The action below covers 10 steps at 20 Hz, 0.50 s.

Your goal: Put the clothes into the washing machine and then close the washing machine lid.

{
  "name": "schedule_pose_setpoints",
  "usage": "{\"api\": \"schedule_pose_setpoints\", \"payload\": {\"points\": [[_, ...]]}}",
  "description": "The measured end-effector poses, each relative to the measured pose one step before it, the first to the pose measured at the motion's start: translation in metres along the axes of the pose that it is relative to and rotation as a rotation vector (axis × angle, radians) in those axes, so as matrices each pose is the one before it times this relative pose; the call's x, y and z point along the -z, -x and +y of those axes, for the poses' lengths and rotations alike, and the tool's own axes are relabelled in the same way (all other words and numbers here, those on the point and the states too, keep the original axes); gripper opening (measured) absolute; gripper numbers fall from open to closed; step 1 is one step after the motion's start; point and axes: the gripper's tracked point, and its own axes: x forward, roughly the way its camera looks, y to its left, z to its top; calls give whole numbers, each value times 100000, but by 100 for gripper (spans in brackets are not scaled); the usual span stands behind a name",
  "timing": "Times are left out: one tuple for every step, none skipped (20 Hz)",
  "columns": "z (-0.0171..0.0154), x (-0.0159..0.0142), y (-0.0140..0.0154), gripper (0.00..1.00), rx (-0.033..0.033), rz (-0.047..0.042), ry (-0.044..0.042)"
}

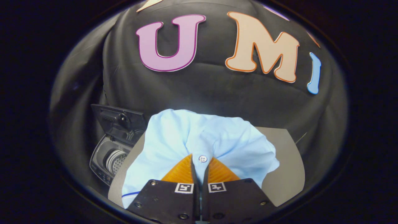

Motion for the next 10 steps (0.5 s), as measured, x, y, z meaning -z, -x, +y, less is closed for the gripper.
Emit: {"api": "schedule_pose_setpoints", "payload": {"points": [[-10, -49, 29, 3, 48, -84, 15], [-9, 39, 19, 3, 108, -186, -112], [10, -46, -42, 3, 206, -302, -241], [-53, -30, 91, 3, 402, -451, -405], [-33, -36, 36, 3, 501, -365, -1245], [218, 53, 168, 3, -12, -306, -2061], [477, 41, 96, 3, -1013, -203, -2160], [495, 65, 277, 3, -1217, -415, -1674], [460, 20, 122, 3, -623, -164, -842], [535, 124, 246, 3, -489, -305, -478]]}}
